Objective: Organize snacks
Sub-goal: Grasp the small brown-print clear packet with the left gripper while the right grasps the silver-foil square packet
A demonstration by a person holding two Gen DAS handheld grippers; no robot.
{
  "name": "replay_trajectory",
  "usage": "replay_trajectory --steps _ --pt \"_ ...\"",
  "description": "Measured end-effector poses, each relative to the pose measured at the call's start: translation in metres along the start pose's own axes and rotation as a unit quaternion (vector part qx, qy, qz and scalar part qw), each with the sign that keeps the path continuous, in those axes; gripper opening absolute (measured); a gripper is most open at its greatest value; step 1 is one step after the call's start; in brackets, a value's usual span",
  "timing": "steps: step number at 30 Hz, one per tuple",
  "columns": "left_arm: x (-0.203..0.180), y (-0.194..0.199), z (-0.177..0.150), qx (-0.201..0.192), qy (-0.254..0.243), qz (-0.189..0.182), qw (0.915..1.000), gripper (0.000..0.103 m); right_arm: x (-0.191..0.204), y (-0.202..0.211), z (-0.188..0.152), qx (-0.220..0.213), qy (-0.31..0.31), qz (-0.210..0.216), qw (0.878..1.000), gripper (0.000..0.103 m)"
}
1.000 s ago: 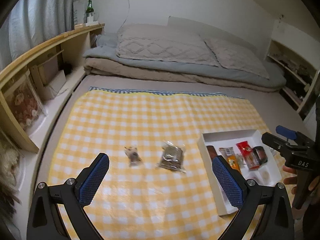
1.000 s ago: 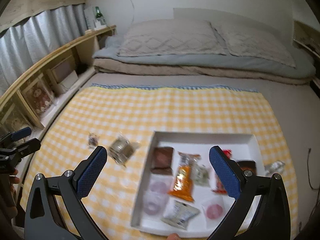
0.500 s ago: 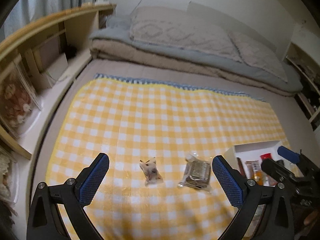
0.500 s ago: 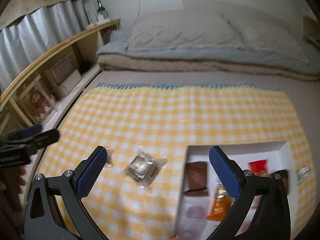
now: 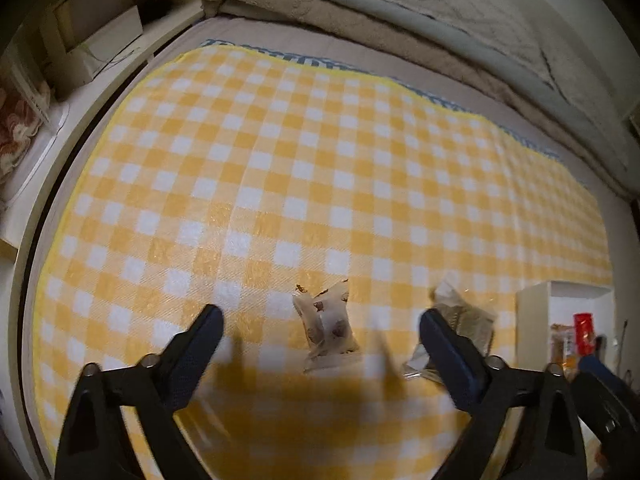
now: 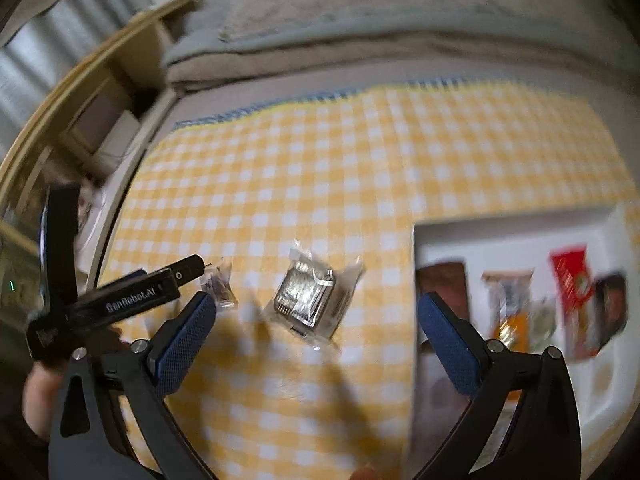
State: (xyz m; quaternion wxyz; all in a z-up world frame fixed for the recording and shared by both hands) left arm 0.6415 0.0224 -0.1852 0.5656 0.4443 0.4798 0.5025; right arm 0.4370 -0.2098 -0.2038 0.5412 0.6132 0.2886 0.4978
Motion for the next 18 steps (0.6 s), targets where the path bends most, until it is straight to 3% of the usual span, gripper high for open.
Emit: replay_trajectory --steps 2,7,13,18 --pt "-0.001 -0.009 0.001 0.003 -0.005 0.008 1.0 0.084 -0.001 -0.016 -0.002 0.026 -0.039 0.022 0.999 0.084" --pt "-0.004 -0.027 0.003 0.0 -0.012 0.001 0.9999 0.072 -0.008 -0.039 -0.003 0.055 -0.119 0.049 0.99 0.079" --pt "0.004 -0.043 -0.006 0.002 -0.006 -0.002 1.0 0.055 -0.009 -0.049 0.001 0.062 -0.155 0.052 0.985 0.076" --pt "0.009 -0.042 -0.012 -0.006 -0.037 -0.002 0.9993 0.039 -0.003 -0.066 0.005 0.072 -0.163 0.04 0.983 0.072"
Point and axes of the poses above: each gripper's, at about its wrist camera, not at the fingertips, and y roughly against the way its jaws point, x to its left, z to its top, the point moved 9 cm from there along -y, roughly the way its jaws point, and after that the axes turned 13 degrees about x, right-handed, at the moved point
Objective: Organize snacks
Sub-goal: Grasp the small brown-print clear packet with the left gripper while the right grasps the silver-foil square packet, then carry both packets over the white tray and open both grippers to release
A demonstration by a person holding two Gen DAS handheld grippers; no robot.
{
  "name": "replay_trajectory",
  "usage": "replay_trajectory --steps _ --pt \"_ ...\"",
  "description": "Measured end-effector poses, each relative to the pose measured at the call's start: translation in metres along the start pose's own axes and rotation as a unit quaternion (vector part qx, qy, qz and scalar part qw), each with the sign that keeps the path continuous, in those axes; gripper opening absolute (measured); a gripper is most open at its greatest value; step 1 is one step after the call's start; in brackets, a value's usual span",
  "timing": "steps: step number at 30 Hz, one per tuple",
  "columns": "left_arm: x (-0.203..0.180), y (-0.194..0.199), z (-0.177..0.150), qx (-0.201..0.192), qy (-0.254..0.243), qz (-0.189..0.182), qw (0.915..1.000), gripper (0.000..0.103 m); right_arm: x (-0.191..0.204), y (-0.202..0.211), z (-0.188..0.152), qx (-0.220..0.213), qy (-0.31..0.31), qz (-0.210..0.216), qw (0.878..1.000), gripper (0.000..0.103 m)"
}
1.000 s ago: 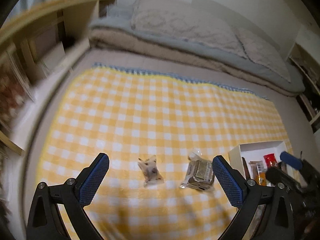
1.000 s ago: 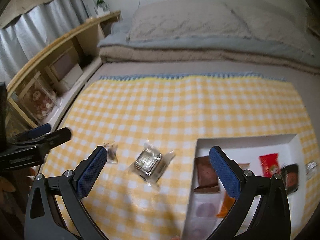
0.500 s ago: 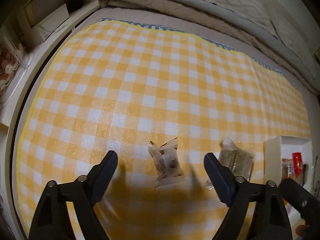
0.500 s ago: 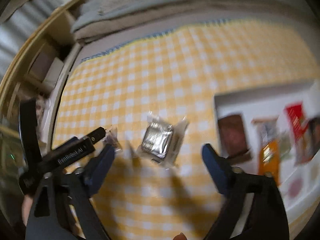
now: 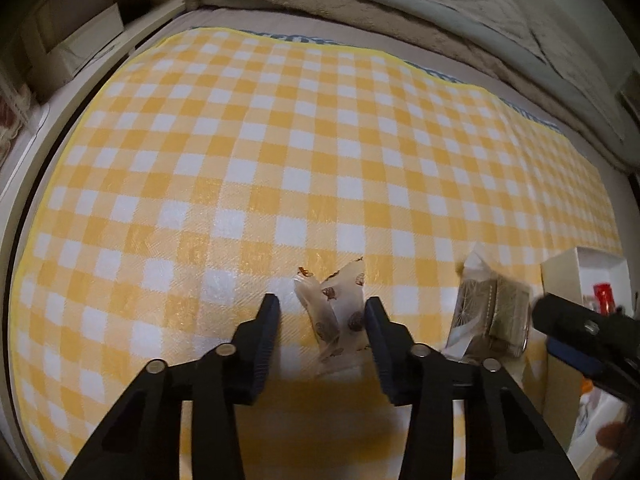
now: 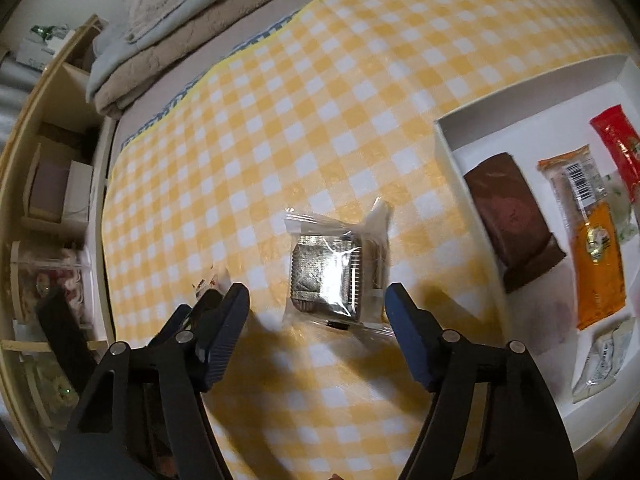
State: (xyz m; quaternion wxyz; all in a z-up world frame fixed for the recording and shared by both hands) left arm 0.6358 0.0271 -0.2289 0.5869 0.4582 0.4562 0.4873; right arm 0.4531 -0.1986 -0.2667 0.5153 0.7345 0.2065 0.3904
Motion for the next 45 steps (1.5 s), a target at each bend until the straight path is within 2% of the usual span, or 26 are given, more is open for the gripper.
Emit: replay_trajectory --steps 2,5,9,12,13,14,17,21,24,27,29,31,33,35,37,40,42,45 --pt "0.003 0.007 -0.003 -0.007 -0.011 0.003 0.9999 0.031 0.001 -0.01 0.002 0.004 -0.007 -0.011 1.0 0.071" --pt "0.006 0.011 -0.007 -0.016 -0.037 0.012 0.9991 0.028 0.005 -0.021 0.005 0.007 -0.013 -0.02 1.0 0.071" --pt "0.012 0.017 -0.017 -0.021 -0.069 0.016 0.9972 0.027 0.007 -0.03 0.012 -0.004 -0.01 -0.073 0.997 0.07" --pt "0.021 0.019 -0.022 -0.017 -0.064 0.012 0.9977 0.03 0.006 -0.038 0.015 -0.003 -0.004 -0.11 0.994 0.07" --pt "0.025 0.02 -0.022 -0.014 -0.055 0.006 0.9983 0.031 0.006 -0.042 0.016 0.001 0.006 -0.12 0.993 0.068" --pt "0.028 0.021 -0.023 -0.013 -0.046 0.0 0.9989 0.031 0.007 -0.046 0.015 0.007 0.022 -0.127 0.992 0.058" --pt "0.032 0.023 -0.022 -0.009 -0.024 -0.013 0.9996 0.032 0.015 -0.048 0.011 -0.003 0.089 -0.141 0.986 0.054" --pt "0.032 0.02 -0.021 0.004 -0.014 -0.015 0.9998 0.032 0.027 -0.052 -0.006 0.008 0.188 -0.135 0.973 0.053" --pt "0.033 0.017 -0.02 0.012 -0.006 -0.01 0.9998 0.032 0.034 -0.055 -0.028 0.018 0.281 -0.141 0.949 0.053" --pt "0.032 0.011 -0.019 0.02 0.0 0.003 0.9998 0.033 0.036 -0.058 -0.053 0.029 0.372 -0.152 0.915 0.053" --pt "0.03 0.009 -0.018 0.021 0.004 0.005 0.9998 0.036 0.038 -0.06 -0.07 0.031 0.435 -0.167 0.884 0.053" --pt "0.025 0.007 -0.015 0.019 0.01 -0.003 0.9998 0.041 0.038 -0.062 -0.082 0.034 0.464 -0.175 0.867 0.054" --pt "0.024 0.005 -0.014 0.017 0.018 -0.006 0.9997 0.042 0.033 -0.061 -0.084 0.034 0.454 -0.178 0.873 0.056" --pt "0.024 0.003 -0.013 0.017 0.017 -0.002 0.9997 0.042 0.032 -0.067 -0.081 0.037 0.418 -0.173 0.891 0.062" --pt "0.022 -0.001 -0.011 0.019 0.014 0.003 0.9997 0.039 0.035 -0.073 -0.075 0.038 0.4 -0.173 0.899 0.063" --pt "0.019 -0.005 -0.006 0.02 0.007 0.012 0.9997 0.03 0.036 -0.083 -0.07 0.041 0.394 -0.192 0.898 0.061" --pt "0.018 -0.007 -0.004 0.016 0.004 0.01 0.9998 0.029 0.038 -0.084 -0.071 0.038 0.389 -0.191 0.9 0.058" --pt "0.021 -0.004 -0.005 0.008 0.009 0.004 0.9999 0.027 0.04 -0.071 -0.064 0.021 0.371 -0.169 0.913 0.055"
Point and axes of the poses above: each gripper's, at about its wrist camera, not at the fingertips, and y roughly against the way its jaws point, x to its left, z to its top, the point moved 9 cm from there along -y, roughly the way its jaws point, and after that the axes turned 13 degrees about x, right-handed, at the moved point
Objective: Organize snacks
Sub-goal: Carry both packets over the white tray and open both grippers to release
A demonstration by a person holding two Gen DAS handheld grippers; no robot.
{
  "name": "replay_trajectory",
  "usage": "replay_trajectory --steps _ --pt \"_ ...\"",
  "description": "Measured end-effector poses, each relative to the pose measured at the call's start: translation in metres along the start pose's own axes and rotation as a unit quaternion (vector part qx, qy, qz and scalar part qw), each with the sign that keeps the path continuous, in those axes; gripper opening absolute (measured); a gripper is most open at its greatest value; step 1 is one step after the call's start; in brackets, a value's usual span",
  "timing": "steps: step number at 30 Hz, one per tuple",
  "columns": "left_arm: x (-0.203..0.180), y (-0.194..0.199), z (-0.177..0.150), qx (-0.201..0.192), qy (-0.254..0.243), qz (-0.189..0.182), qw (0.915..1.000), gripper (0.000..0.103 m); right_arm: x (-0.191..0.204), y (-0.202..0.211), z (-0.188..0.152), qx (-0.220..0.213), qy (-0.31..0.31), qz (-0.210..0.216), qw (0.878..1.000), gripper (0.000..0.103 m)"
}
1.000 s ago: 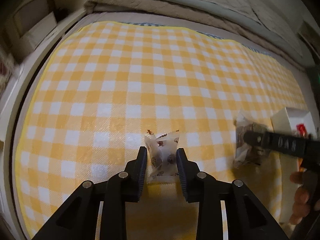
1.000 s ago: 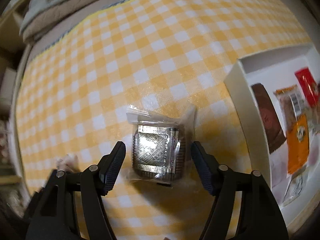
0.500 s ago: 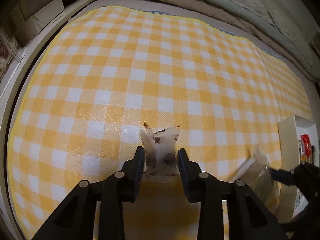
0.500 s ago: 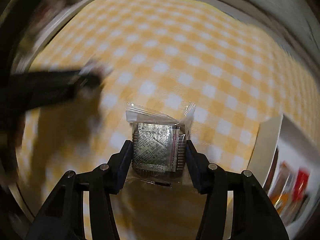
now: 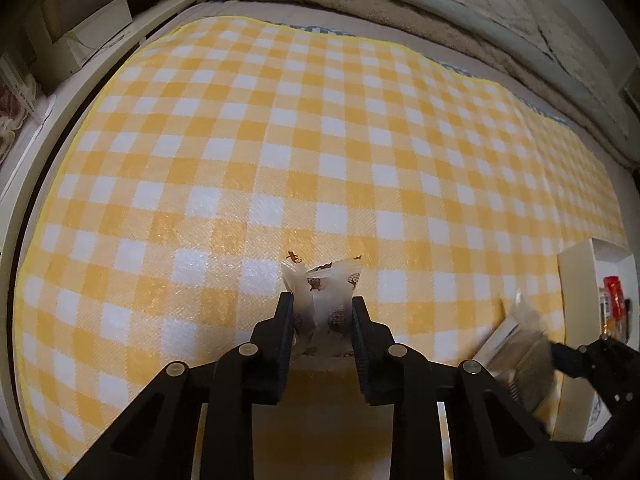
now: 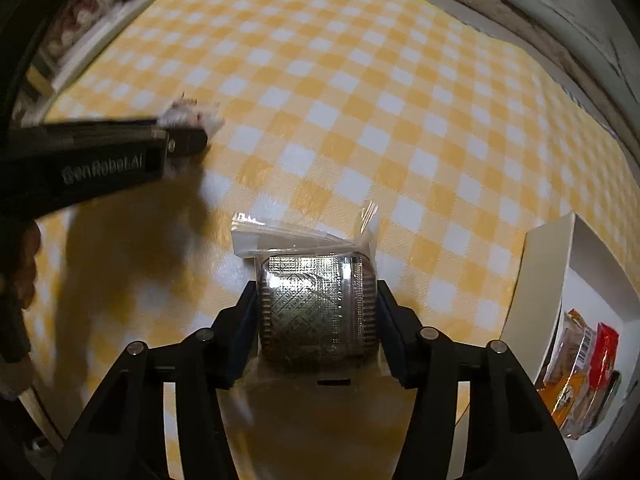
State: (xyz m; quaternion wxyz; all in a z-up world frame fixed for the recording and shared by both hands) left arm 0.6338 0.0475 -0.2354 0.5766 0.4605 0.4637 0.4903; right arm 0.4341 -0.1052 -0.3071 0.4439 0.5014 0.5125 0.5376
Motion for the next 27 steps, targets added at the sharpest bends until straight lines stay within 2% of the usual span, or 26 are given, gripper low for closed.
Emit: replay_trajectory --steps 6,12,20,27 --pt "0.001 0.025 0.002 -0.027 0.001 -0.034 0.999 0.026 -0.017 0.034 0.009 -0.051 -0.028 0.008 0.998 0.055" --pt "-0.019 0.071 0.007 -0.082 -0.022 -0.069 0.994 0.025 -0.031 0.084 0.008 -0.1 -0.039 0.002 0.994 0.055" --pt "-0.05 0.126 -0.005 -0.139 -0.057 -0.088 0.9847 0.025 -0.068 0.137 -0.008 -0.149 -0.063 -0.026 0.986 0.055" --pt "-0.07 0.173 -0.036 -0.173 -0.102 -0.103 0.9742 0.025 -0.099 0.177 -0.038 -0.18 -0.093 -0.034 0.979 0.055"
Point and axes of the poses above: each gripper's, at about its wrist camera, not at the fingertips, and y roughly against the way its jaws point, x to its left, z to its top, the point moved 9 cm from there along -y, roughly the way its jaws point, and after that the axes turned 13 degrees about x, right-handed, at the moved point
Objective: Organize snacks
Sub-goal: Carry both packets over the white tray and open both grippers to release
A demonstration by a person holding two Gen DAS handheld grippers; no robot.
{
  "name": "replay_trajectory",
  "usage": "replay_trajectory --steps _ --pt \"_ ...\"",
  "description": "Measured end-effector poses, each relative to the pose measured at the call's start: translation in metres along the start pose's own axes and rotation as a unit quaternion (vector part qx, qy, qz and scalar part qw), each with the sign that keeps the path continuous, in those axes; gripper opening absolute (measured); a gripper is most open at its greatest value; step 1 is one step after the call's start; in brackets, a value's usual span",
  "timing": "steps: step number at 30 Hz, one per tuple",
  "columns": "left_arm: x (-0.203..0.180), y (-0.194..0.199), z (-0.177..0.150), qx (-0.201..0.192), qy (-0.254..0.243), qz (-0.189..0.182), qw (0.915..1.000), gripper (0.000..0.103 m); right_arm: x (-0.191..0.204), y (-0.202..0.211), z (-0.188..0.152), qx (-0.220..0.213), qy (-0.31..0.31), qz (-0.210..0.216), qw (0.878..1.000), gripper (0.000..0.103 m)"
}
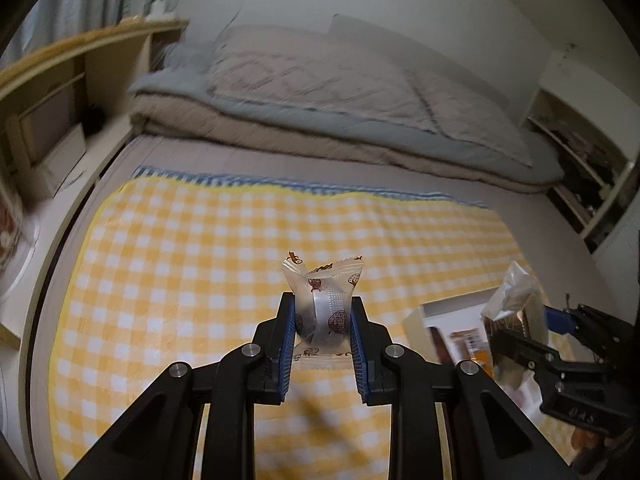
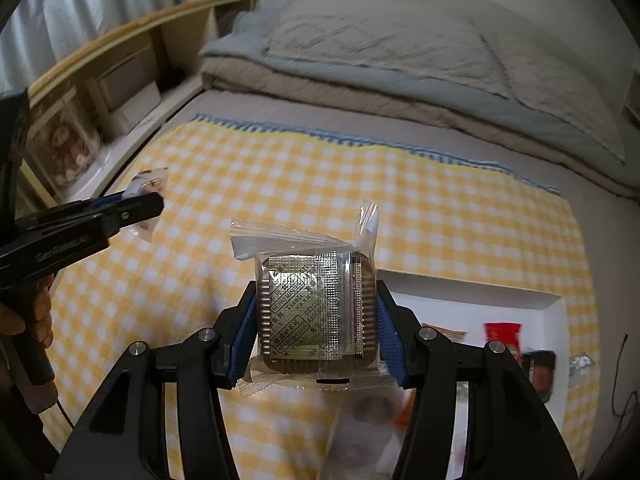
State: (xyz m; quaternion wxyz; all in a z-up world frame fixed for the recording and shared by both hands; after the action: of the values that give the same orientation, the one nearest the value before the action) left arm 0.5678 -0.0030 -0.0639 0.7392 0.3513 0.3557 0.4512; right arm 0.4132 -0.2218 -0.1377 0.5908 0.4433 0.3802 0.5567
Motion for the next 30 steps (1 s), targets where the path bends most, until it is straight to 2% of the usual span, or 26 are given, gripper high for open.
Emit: replay_trajectory --steps 5,14,20,27,30 --pt "-0.034 0.018 0.0 -0.013 -0.029 -0.014 0.9994 0.025 -0.031 0.022 -0.008 -0.022 -0.025 0.0 0.999 0.055" --pt "-0.108 0.017 0.01 -0.023 -0.075 -0.049 0.9957 0.025 -0.106 0.053 -0.033 -0.048 -0.081 -0.018 0.995 0.055" --pt "-0.148 -0.022 0.016 -0.003 -0.09 -0.066 0.9938 0.025 -0.155 0.062 -0.041 -0.061 -0.121 -0.025 0.99 0.055" --pt "-0.181 -0.082 0.02 0.05 -0.086 -0.091 0.9908 0.025 -0.2 0.054 -0.051 -0.062 -0.143 -0.042 0.987 0.055" --pt "-0.198 -0.106 0.014 0.078 -0.098 -0.099 0.9872 0.025 -0.214 0.041 -0.058 -0.046 -0.146 -0.047 0.987 0.055"
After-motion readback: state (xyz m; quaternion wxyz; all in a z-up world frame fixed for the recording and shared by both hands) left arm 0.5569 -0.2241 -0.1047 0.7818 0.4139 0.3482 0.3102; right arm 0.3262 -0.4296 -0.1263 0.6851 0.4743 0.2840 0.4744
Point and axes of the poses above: each gripper's, at about its wrist camera, not at the fingertips, and y roughly against the way its jaws point, x to its left, z to its top, the point moved 9 cm from there along -y, roughly the way its jaws point, and after that the axes turned 13 degrees about x, right-handed, at the moved point
